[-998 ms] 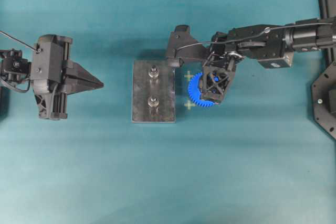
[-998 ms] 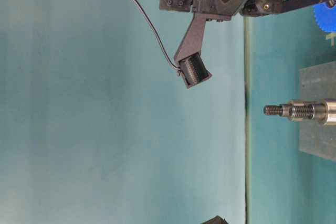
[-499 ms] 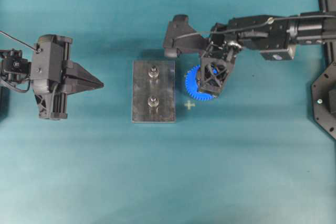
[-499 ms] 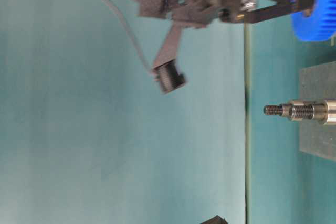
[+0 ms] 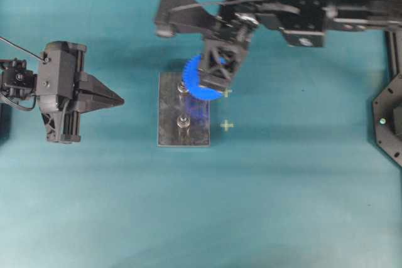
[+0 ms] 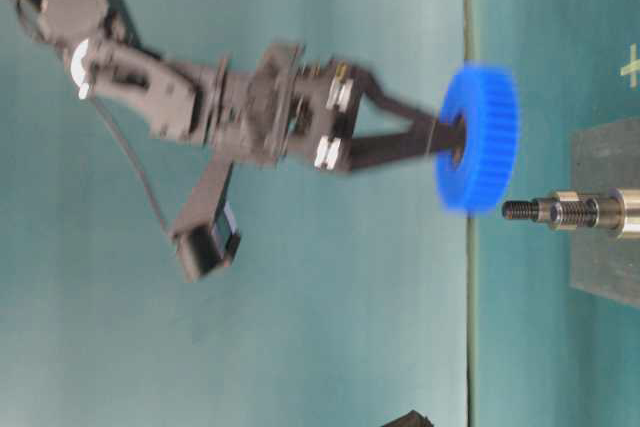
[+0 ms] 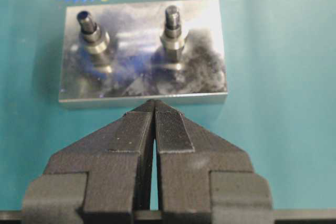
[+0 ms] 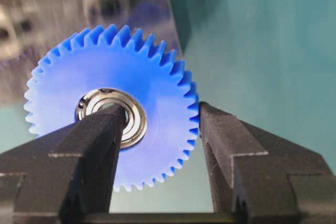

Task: Fit the large gear onto the shaft.
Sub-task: 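Carry the blue gear left over the upper shaft on the metal plate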

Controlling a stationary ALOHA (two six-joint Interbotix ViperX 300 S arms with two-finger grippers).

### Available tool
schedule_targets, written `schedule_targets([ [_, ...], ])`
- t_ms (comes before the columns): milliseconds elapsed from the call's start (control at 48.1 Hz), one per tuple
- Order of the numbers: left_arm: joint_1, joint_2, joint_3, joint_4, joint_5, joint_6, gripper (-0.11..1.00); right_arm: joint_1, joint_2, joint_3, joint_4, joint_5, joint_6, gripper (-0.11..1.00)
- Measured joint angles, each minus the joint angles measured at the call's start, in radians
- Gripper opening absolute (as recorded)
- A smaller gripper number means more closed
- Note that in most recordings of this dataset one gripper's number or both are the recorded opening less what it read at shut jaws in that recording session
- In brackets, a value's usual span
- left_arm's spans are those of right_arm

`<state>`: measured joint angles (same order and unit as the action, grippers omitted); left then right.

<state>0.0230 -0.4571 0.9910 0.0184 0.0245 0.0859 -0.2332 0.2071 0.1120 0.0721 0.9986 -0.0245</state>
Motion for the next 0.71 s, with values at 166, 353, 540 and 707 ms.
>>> schedule_targets([
  [166, 0.0, -0.002, 0.0, 0.0, 0.0, 0.0, 0.0, 0.002, 0.051, -0.089, 0.002, 0.041, -0.002, 0.5],
  [353, 0.0, 0.0, 0.002, 0.0, 0.0, 0.0, 0.0, 0.018, 0.091, -0.127, 0.005, 0.048, -0.006, 0.5],
  [540, 0.0, 0.0, 0.002, 0.0, 0.0, 0.0, 0.0, 0.029, 0.115, -0.135, 0.006, 0.046, -0.008, 0.5],
  [707, 0.0, 0.0, 0.002, 0.0, -0.002, 0.0, 0.0, 0.025, 0.129, -0.141, 0.005, 0.029, -0.008, 0.5],
])
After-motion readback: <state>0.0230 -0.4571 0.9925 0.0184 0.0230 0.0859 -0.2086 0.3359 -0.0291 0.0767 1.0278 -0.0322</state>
